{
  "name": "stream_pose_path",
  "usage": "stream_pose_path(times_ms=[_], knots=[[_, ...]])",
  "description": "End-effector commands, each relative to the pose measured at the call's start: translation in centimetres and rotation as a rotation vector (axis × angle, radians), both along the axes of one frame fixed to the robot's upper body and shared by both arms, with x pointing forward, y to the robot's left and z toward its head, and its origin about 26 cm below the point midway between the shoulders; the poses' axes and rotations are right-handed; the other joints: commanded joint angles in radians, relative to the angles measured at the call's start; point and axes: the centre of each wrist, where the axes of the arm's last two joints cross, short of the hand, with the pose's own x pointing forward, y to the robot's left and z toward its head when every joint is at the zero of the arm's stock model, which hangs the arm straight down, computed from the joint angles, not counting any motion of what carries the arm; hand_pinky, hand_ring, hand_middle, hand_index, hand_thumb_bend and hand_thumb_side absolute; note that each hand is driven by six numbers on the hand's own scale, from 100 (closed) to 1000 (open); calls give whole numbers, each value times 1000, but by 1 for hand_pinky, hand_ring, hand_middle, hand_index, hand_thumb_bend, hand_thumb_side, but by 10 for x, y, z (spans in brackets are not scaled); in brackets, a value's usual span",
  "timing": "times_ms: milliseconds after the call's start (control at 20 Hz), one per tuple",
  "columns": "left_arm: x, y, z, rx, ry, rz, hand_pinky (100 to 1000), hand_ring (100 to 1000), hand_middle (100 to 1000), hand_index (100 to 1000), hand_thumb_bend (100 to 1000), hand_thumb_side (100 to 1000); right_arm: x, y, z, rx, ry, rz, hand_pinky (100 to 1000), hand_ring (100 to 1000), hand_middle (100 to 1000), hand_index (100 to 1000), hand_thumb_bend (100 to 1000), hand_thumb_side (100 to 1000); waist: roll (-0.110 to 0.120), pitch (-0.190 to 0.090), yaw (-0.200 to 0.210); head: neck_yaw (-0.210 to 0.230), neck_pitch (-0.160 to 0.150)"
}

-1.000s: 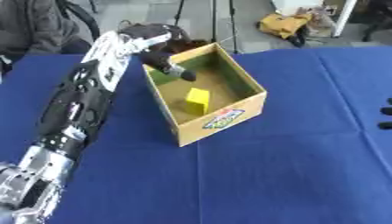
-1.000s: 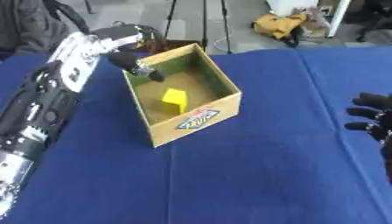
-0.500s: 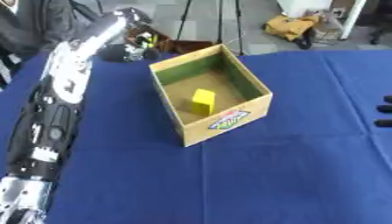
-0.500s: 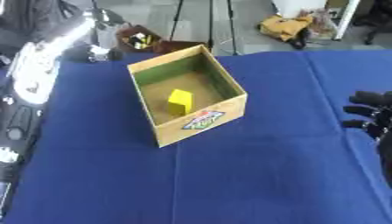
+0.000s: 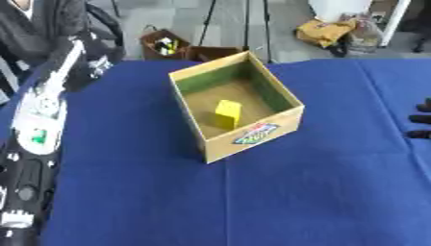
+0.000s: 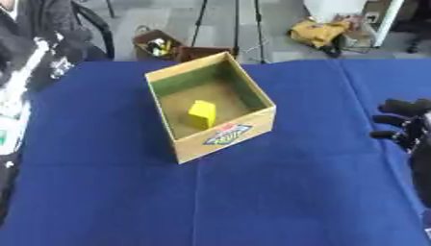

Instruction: Pick up objects on the table and place them in the box.

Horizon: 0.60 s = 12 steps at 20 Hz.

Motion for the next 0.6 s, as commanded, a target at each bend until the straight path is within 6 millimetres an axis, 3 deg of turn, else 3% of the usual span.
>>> stream_pose_path(times_ms=[50,250,600], knots=[[-9,-1,2,-47,-35,30,752,778,796,817,834,1000,1,-5,8,-15,-19,-2,629,742,721,791,100,1000,-2,-20,-1,5,-4],[-27,-9,-11,-100,-28,49,750,776,793,815,825,989,1,-3,7,-13,-14,6,629,742,720,791,100,1000,-4,-24,-8,12,1],[-40,-25,-8,-195,-60,69,748,772,789,814,821,986,1,-2,8,-14,-14,11,629,742,720,791,100,1000,-4,-22,-14,17,1]])
